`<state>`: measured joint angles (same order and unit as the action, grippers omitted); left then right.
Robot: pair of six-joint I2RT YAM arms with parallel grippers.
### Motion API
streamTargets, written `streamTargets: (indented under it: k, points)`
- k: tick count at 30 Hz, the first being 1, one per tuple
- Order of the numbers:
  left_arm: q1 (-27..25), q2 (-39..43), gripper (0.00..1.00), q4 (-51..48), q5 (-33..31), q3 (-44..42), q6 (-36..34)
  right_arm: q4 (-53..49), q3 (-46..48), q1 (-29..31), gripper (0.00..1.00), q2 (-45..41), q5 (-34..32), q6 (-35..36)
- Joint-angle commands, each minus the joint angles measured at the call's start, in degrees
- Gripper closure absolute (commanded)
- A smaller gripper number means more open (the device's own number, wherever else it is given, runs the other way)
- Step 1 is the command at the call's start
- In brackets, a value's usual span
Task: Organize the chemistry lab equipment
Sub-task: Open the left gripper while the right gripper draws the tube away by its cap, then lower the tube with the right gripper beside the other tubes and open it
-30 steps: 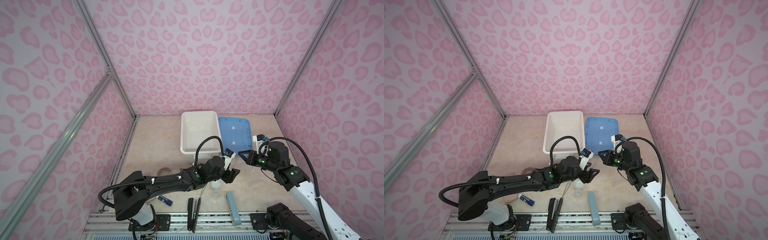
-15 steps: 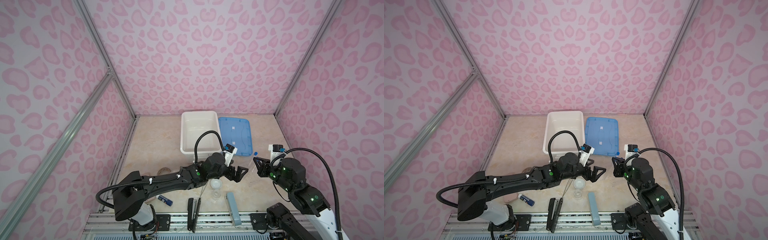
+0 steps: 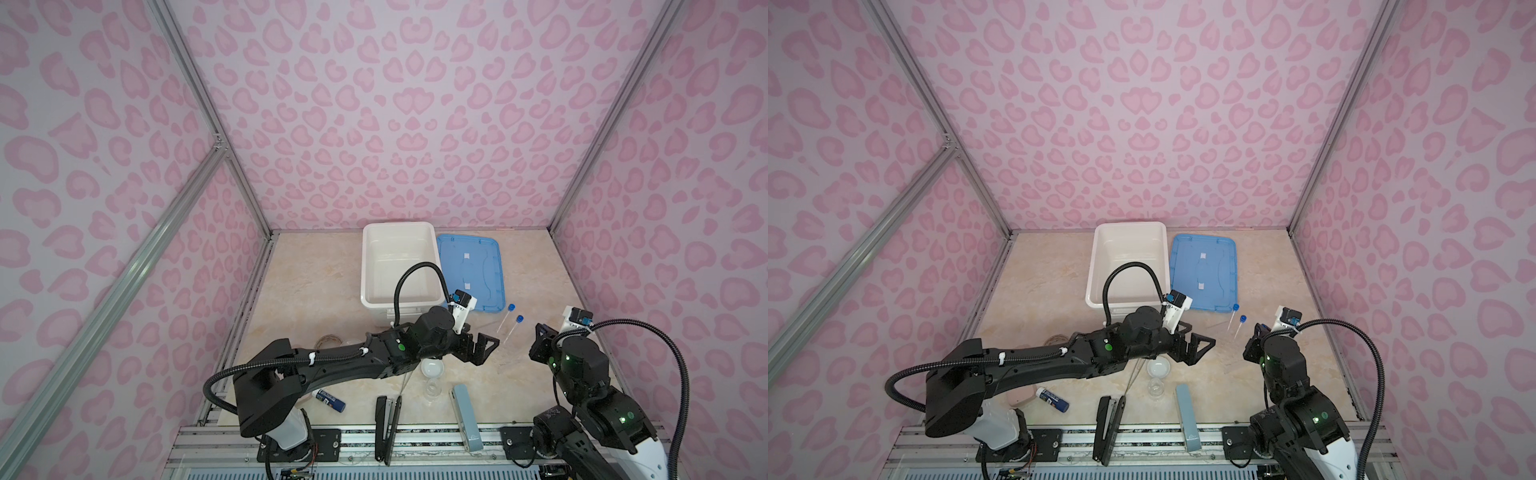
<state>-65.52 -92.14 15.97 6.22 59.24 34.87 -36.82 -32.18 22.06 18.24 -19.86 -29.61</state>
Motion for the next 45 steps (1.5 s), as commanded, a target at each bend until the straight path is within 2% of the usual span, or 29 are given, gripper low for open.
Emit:
streamTargets:
  k: [1, 6, 14, 32, 45]
  points:
    - [-0.21, -1.26, 0.02, 1.34, 0.71, 0.59, 0.44, 4.22, 2.25, 0.01, 0.86, -1.64, -5.23, 0.53]
    - [-0.18, -2.73, 0.02, -0.21, 0.06, 2.13, -1.46, 9.05, 5.70, 0.04, 0.86, -4.69, -6.19, 2.57]
    - [-0.23, -4.63, 0.02, -0.13, -0.07, 2.33, -0.77, 13.61, 7.49, 0.08, 0.87, 0.84, -4.46, 4.43]
    - [-0.09, -6.74, 0.01, 0.52, 0.71, 2.94, 0.01, 15.73, 11.07, 0.09, 0.87, 0.79, -6.90, 5.39]
    - [-0.05, -6.74, 0.01, 0.45, -0.07, 2.33, 0.18, 19.71, 14.68, 0.53, 0.87, 2.72, -4.77, 2.31]
